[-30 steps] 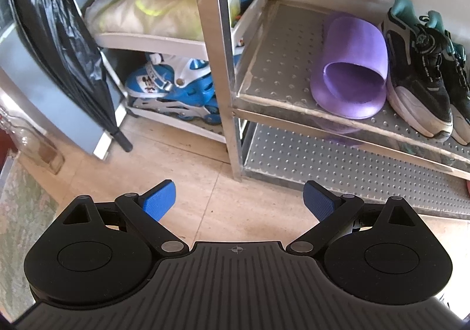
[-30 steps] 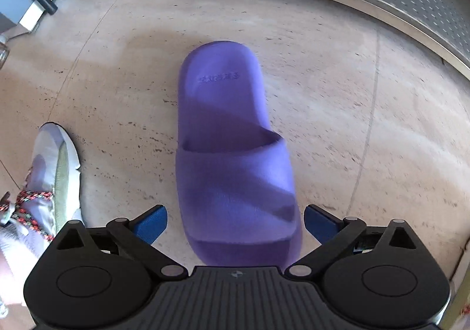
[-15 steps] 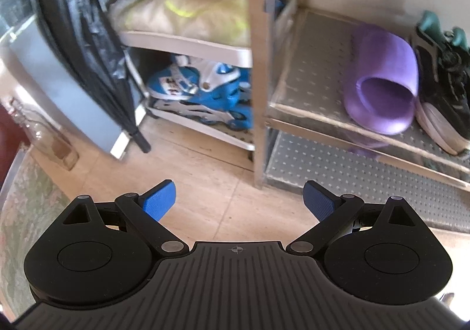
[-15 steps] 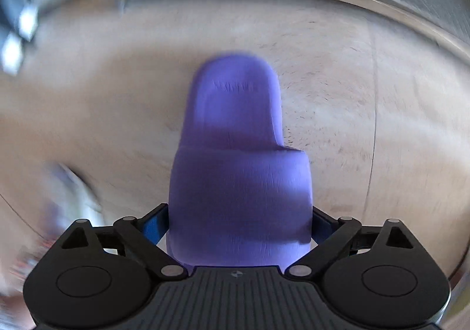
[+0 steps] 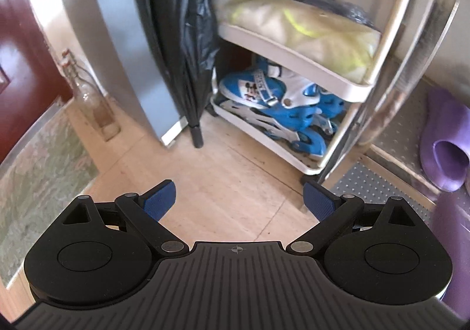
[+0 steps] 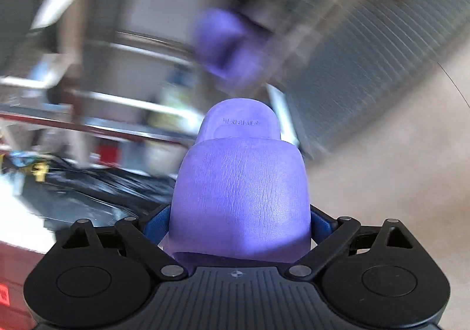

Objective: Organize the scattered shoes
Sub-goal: 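Set the second slide on the shelf beside the first and open the right gripper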

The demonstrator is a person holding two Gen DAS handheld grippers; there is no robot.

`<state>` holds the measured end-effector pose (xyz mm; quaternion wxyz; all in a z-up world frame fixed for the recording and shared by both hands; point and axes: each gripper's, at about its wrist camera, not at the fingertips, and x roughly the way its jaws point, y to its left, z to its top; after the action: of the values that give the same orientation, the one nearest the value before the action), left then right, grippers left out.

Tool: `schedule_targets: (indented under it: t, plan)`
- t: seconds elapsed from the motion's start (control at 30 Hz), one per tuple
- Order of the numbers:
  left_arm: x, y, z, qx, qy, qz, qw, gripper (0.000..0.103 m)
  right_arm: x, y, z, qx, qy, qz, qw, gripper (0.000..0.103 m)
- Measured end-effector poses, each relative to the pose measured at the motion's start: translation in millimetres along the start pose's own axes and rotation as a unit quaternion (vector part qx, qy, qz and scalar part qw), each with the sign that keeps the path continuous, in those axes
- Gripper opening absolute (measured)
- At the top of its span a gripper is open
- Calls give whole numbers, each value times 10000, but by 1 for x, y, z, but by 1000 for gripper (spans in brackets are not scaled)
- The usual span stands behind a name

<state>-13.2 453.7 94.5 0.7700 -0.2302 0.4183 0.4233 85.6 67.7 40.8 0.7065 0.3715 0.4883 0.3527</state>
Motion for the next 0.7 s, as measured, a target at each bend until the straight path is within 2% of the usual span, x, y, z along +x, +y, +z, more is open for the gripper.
schedule_targets:
  t: [0.07,0.13,0.17,0.23,0.3,0.33,0.43,0.53,0.63,0.7]
  plan:
    - [-1,2,1,-38,-8,-32,10000,97,16,28,13,-487,-288,-25,9984,95]
    - [-2,1,4,-51,-21,-76,10000,97,50,66,32,-1195,-681,-143,9904,95]
    - [-2,1,5,-52,-29,-77,10000,97,59,72,35,-1353,-752,-212,9877,95]
    - [0,1,8,-62,-44,-62,10000,97,109,100,48,-2242,-1139,-661,9656,95]
    - [0,1,10,-76,-60,-37,9999,97,137,107,55,-2578,-1289,-866,9536,95]
    - [0,1,10,-78,-69,-28,9999,97,151,110,58,-2702,-1347,-955,9485,96]
    - [2,-2,12,-25,-89,33,10000,97,193,112,67,-2777,-1402,-1127,9437,98]
    - [3,-6,11,46,-80,36,10000,97,229,115,74,-2833,-1450,-1275,9394,96]
    - [2,-11,10,138,-75,-29,9999,97,206,119,64,-2797,-1526,-1011,9425,102]
    - [0,-14,7,214,-84,-76,9997,97,188,118,58,-2842,-1547,-891,9420,102]
